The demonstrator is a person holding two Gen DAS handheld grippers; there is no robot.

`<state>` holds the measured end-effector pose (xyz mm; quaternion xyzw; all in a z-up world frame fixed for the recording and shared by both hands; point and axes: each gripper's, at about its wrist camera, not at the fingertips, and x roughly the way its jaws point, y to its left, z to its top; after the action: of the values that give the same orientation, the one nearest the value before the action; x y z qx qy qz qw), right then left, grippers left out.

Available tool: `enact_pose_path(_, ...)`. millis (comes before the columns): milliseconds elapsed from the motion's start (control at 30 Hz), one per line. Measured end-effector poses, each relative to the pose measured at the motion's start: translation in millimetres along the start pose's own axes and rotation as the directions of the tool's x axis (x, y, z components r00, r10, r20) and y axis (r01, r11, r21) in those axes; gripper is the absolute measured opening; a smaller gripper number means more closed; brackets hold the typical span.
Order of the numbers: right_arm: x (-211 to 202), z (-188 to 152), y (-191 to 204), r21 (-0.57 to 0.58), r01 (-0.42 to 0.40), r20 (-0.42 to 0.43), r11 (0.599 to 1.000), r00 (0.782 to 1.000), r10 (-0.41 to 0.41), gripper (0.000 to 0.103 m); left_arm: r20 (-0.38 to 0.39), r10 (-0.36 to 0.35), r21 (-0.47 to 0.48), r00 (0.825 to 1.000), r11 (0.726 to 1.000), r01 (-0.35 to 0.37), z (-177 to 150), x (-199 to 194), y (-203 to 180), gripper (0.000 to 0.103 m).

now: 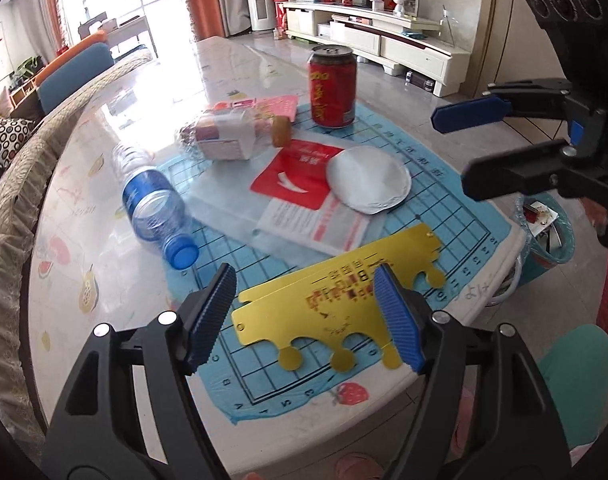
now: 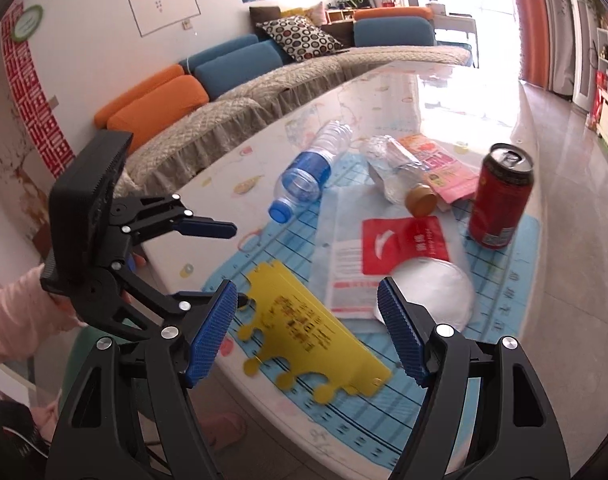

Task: Collect trash
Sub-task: 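Bring both tools back over the table, then move both tools toward the plastic bottles on the mat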

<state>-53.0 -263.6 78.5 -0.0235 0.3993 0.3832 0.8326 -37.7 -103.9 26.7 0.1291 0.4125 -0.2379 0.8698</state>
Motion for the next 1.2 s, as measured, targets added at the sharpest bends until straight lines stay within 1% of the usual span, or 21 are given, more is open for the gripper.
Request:
enact_pose_path(133,16.5,-4.9,9.7,0.002,-0.007,-0.024,1.0,1.0,0.007,0.073,-0.012,0.01,-0.029,1.0,1.0,-0.011,-4.4,4.6,12.7,0.069)
enact_pose_path(233,21.0,-8.0,16.4,0.009,-0.019,-0.018,1.0,1.0,0.019,0.073,-0.015,0.008,-0.051,1.0,0.999,-0.009,-5.1,5.5,19.6,0.069)
enact_pose_path(367,24.7,-5.6,22.5,0.015,-0.028,-0.023,0.999,0.999,0.028,0.073,-0.015,0.022,-0.055,1.0,0.998,-0.023,-7.9,2.8,22.6,0.069)
enact_pose_path(467,25.8,-2.3,29.2,0.0,-0.021,-0.033,1.0,0.999,0.021,0.073,-0.012,0.03,-0.065,0.999,0.997,-0.031,-11.3,0.2,26.0,0.073)
enact_pose_path(600,27.9,-0.2,33.7,-0.012,-0.006,-0.043,1.0,0.999,0.006,0.073,-0.016,0.023,-0.1,1.0,0.995,-0.024,-17.2,1.5,36.9,0.073)
enact_pose_path(733,34.2,1.4,29.6,-0.009,0.008,-0.054,1.0,0.998,-0.009,0.073,-0.02,0.032,-0.098,0.999,0.995,-0.033,-20.3,3.4,44.8,0.073)
enact_pose_path(800,40.9,2.3,25.5,-0.008,0.02,-0.073,1.0,0.997,-0.02,0.074,-0.02,0.029,-0.111,0.999,0.993,-0.031,-20.6,4.3,51.9,0.073)
enact_pose_path(900,51.4,1.9,19.0,-0.006,0.025,-0.097,1.0,0.995,-0.025,0.074,-0.015,0.017,-0.139,1.0,0.99,-0.019,-23.0,3.7,63.1,0.076)
enact_pose_path(1000,64.1,-3.2,15.0,-0.013,0.019,-0.136,1.0,0.991,-0.021,0.074,-0.019,0.015,-0.141,1.0,0.99,-0.018,-25.2,5.2,69.3,0.076)
enact_pose_path(1100,77.4,-14.2,17.3,-0.06,0.022,-0.194,0.998,0.98,-0.034,0.074,-0.019,0.01,-0.134,1.0,0.991,-0.013,-27.7,8.0,71.2,0.077)
enact_pose_path(1200,86.4,-28.1,21.4,-0.122,0.033,-0.245,0.992,0.968,-0.062,0.075,-0.028,0.004,-0.137,1.0,0.991,-0.008,-31.8,14.2,70.9,0.081)
